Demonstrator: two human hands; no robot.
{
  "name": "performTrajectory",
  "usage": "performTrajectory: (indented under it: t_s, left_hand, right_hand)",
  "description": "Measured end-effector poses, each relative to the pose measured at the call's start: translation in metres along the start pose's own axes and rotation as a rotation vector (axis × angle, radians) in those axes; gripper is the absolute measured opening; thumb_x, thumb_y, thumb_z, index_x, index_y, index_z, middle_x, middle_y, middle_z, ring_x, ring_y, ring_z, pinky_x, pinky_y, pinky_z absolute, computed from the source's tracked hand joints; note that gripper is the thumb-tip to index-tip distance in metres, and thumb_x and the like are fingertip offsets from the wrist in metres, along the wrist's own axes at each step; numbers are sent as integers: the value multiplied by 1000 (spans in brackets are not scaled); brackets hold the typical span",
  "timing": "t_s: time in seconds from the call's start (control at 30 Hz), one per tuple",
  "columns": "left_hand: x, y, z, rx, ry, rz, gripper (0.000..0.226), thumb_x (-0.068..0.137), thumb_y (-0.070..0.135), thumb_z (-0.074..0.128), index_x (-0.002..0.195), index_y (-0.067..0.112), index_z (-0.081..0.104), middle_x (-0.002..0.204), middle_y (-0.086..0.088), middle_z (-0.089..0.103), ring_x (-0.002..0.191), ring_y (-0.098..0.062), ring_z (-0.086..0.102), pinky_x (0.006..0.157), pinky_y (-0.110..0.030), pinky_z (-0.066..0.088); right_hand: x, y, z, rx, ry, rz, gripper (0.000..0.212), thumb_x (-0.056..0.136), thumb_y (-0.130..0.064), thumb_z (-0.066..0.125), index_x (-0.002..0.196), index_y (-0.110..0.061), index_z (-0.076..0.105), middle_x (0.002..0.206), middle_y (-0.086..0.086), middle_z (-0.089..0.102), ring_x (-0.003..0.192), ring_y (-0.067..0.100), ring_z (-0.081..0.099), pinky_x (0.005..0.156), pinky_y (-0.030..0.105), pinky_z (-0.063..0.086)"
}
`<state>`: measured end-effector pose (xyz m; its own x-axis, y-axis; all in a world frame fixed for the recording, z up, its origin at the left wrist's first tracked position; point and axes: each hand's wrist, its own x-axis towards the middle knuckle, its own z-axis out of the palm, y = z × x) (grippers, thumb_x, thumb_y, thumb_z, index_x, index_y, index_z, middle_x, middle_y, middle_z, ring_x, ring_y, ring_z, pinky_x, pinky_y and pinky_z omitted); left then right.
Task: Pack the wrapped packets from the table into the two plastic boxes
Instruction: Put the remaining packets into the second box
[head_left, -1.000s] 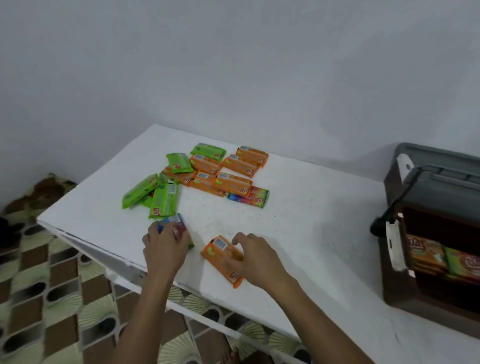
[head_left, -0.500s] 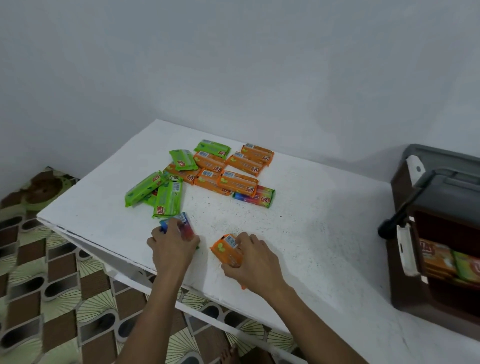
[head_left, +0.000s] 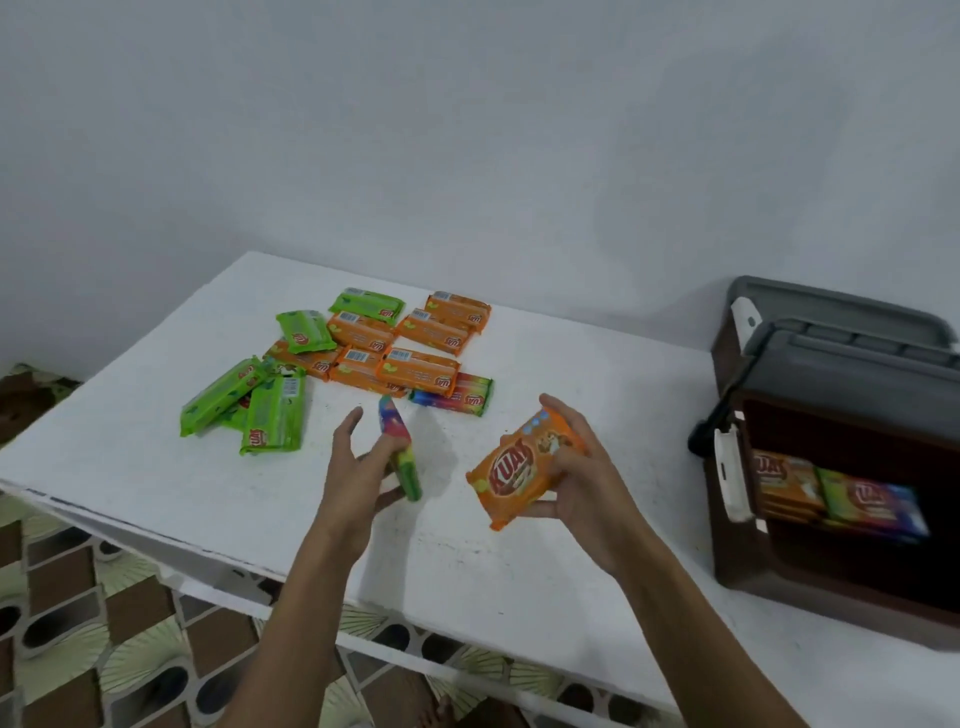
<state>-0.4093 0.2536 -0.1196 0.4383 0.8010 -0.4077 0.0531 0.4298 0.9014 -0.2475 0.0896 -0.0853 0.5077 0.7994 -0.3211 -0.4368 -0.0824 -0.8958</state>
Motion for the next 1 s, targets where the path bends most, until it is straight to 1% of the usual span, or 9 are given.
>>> performTrajectory:
  t_s: [0.07,0.17,0.27,0.4,0.53,0.63,0.77,0.9,1.0]
  left_hand:
    - [-4,3,15,-119,-88,-24,59,94,15,53,142,38,31,109,-4,61,101,-24,61,74,-40,55]
    - [-10,6,39,-276,-218,-34,52,91,4,44,136,29,44,105,-9,60,100,-27,58,74,-44,56]
    - [-17,10,64,-348,-304,-38,48,88,-4,38,126,22,50,115,-13,58,107,-30,55,77,-44,56]
    - [-26,9,98,-425,-337,-60,53,87,-7,35,135,15,45,128,-20,57,111,-36,59,80,-48,56]
    - [-38,6,135,-391,-351,-35,46,94,3,46,138,15,44,126,-19,62,108,-35,65,82,-49,57]
    - [-46,6,162,-359,-376,-14,41,97,6,48,136,18,46,115,-16,68,108,-33,65,81,-47,57]
    - [-56,4,205,-316,-436,-11,36,98,9,46,133,8,49,104,-13,73,109,-32,65,91,-50,53]
    - [-65,-4,248,-270,-461,5,36,98,12,48,134,9,48,110,-13,71,108,-30,66,88,-44,55]
    - [-70,-15,275,-225,-437,-14,36,97,16,52,133,15,49,119,-16,67,110,-31,65,93,-46,53]
  right_hand:
    - [-8,-8,-11,44,17,-16,54,83,-6,59,135,-21,52,121,15,67,109,37,66,84,62,54]
    - [-21,-17,-28,27,80,-49,37,93,-5,60,130,-8,56,120,14,69,106,36,68,88,60,53]
    - [-34,-25,-46,56,145,-84,40,89,-12,67,128,-10,59,117,15,69,107,34,68,87,58,55]
    - [-51,-44,-73,60,212,-125,39,87,-13,68,125,-15,59,116,11,70,105,28,69,86,50,58]
    - [-69,-66,-106,-75,302,-182,31,87,-14,71,117,-13,62,105,8,73,97,24,72,70,39,60]
    - [-82,-81,-132,-145,362,-233,26,88,-15,71,112,-12,64,98,6,75,89,20,73,63,29,57]
    - [-93,-96,-177,-105,458,-255,26,86,-15,71,111,-9,65,101,8,75,92,22,73,67,30,59]
    - [-94,-103,-220,-76,539,-235,24,89,-12,69,111,-5,65,102,9,73,90,20,73,65,28,60]
    - [-88,-99,-247,-122,574,-189,25,90,-14,68,113,-4,64,104,10,72,93,22,73,69,31,61]
